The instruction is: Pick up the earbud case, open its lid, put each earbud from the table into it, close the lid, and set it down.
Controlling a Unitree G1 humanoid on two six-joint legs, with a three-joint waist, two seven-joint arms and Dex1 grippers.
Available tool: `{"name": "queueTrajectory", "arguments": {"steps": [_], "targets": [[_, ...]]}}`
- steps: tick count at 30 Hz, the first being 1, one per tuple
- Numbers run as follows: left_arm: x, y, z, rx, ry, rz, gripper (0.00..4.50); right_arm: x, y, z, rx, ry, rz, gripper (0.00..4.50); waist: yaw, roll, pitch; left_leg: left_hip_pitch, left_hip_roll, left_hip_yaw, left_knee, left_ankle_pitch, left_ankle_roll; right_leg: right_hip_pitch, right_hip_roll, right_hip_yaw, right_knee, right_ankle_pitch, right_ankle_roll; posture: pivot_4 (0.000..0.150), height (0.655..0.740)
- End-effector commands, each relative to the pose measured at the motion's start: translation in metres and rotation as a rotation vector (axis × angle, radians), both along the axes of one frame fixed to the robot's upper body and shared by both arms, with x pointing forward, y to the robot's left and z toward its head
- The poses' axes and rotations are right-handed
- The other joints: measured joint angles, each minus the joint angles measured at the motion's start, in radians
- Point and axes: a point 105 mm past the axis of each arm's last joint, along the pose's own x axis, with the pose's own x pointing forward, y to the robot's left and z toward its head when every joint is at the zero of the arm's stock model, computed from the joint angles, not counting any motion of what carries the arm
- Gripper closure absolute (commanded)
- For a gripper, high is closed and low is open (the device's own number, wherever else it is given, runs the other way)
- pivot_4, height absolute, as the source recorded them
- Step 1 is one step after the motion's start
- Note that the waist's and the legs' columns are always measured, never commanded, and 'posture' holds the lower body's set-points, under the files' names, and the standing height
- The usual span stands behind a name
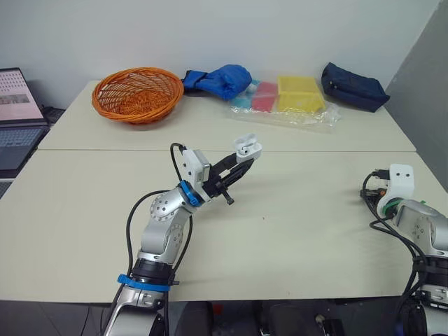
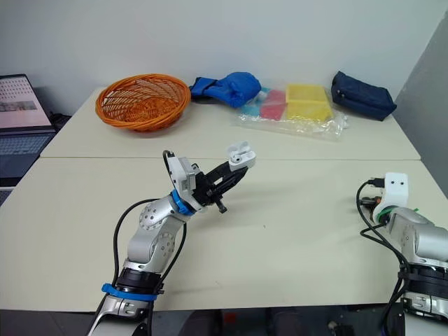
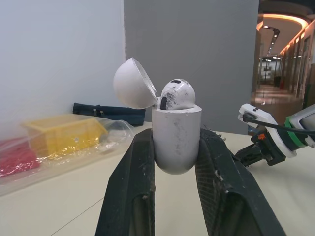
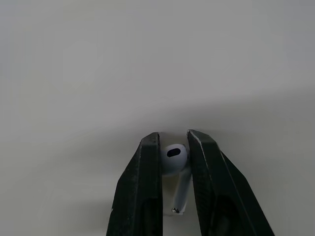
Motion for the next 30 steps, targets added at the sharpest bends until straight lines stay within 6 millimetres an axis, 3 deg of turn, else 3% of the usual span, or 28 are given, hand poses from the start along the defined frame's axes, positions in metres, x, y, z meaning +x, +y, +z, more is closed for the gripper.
{"name": "queueTrajectory", "arguments": {"steps": [1, 4, 6, 9, 12, 23, 30], "targets": [[-0.005, -0.002, 0.013, -0.011, -0.062, -0.021, 3.76, -0.027, 0.060, 0.046, -0.040, -0.030, 0.537, 4.08, 0.000, 0.007, 0.003, 0.000, 0.000, 0.000, 0.000, 0.000, 0.000, 0.000, 0.000, 0.000, 0.000, 0.000, 0.000, 0.150, 0.7400], [-0.006, -0.003, 0.012, -0.013, -0.062, -0.025, 3.76, -0.064, 0.065, 0.043, -0.286, 0.071, 0.899, 4.08, 0.006, 0.006, 0.003, -0.001, 0.000, -0.002, -0.001, 0.000, 0.000, 0.001, 0.000, -0.002, -0.003, 0.000, 0.000, 0.150, 0.7400], [-0.006, -0.003, 0.013, -0.020, -0.067, -0.021, 3.76, -0.075, 0.053, 0.036, -0.424, 0.146, 1.012, 4.08, 0.010, 0.006, 0.003, -0.001, 0.000, -0.004, -0.002, 0.000, 0.000, 0.002, 0.000, -0.003, -0.005, -0.001, 0.000, 0.150, 0.7400], [-0.006, -0.005, 0.013, -0.026, -0.069, -0.017, 3.76, -0.081, 0.020, 0.024, -0.589, 0.268, 1.073, 4.08, 0.007, 0.006, 0.003, -0.001, -0.001, -0.001, -0.002, 0.000, 0.000, 0.001, -0.001, -0.003, -0.005, 0.000, 0.000, 0.150, 0.7400], [-0.007, -0.004, 0.013, -0.024, -0.071, -0.016, 3.76, -0.080, -0.007, 0.017, -0.684, 0.338, 1.084, 4.08, 0.004, 0.006, 0.003, 0.000, -0.003, 0.001, 0.000, 0.000, 0.000, 0.001, -0.003, -0.001, -0.005, 0.001, 0.002, 0.150, 0.7400], [-0.008, -0.002, 0.014, -0.021, -0.075, -0.003, 3.76, -0.083, -0.057, -0.005, -0.759, 0.513, 0.979, 4.08, 0.003, 0.006, 0.003, 0.001, -0.003, 0.001, 0.002, 0.000, 0.000, 0.001, -0.003, -0.001, -0.001, 0.001, 0.002, 0.150, 0.7400], [-0.006, -0.004, 0.016, -0.023, -0.075, -0.009, 3.76, -0.078, -0.054, -0.010, -0.709, 0.492, 0.915, 4.08, 0.005, 0.004, 0.003, 0.001, -0.005, 0.001, 0.005, 0.000, 0.000, 0.003, -0.005, 0.000, -0.002, 0.002, 0.005, 0.150, 0.7400]]}}
